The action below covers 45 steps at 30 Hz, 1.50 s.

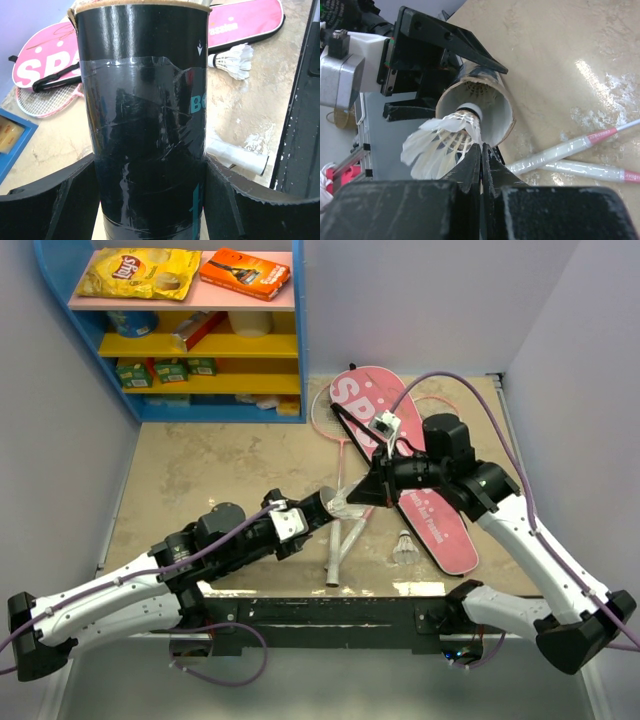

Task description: Pack up the badminton gear

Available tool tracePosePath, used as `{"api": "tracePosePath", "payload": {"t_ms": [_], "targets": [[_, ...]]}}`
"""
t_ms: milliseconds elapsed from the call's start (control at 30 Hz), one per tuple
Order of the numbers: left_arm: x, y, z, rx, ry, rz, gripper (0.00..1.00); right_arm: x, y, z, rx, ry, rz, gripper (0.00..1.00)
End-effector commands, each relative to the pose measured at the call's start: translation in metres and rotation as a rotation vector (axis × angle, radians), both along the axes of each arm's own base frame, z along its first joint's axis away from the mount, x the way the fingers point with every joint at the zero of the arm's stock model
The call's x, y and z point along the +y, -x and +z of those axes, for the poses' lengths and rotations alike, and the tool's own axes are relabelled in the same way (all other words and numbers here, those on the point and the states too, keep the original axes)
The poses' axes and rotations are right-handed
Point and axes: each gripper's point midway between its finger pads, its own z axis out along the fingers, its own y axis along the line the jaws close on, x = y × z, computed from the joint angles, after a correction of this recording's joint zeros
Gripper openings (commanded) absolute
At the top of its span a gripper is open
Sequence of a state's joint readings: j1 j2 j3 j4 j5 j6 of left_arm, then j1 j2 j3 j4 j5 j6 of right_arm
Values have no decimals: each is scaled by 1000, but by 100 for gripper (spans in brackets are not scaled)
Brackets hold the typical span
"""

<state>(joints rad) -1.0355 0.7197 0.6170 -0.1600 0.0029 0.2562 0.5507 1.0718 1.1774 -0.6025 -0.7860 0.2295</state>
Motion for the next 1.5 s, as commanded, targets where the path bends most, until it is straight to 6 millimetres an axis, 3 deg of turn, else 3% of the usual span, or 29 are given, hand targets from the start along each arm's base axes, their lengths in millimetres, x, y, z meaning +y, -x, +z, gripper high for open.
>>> {"api": "tracePosePath", "payload": {"t_ms": [0,267,600,933,1100,1300,1467], "targets": [[-7,2,21,-34,52,-34,0,15,-7,0,-7,-25,3,0],[-13,8,25,-20,72,-77,0,44,-7,-7,21,-21,19,0],[-15,13,34,-26,106,-105,0,65,2,-20,47,4,10,0],[-15,15,42,-29,133,-111,0,77,8,-71,118,104,-22,0],[-14,14,43,-35,142,-106,0,81,11,-74,131,96,-17,0],[-15,13,40,-30,135,-103,0,70,9,-59,82,103,-49,35],[-15,13,39,-23,133,-99,0,54,1,-41,13,120,-108,42]]}}
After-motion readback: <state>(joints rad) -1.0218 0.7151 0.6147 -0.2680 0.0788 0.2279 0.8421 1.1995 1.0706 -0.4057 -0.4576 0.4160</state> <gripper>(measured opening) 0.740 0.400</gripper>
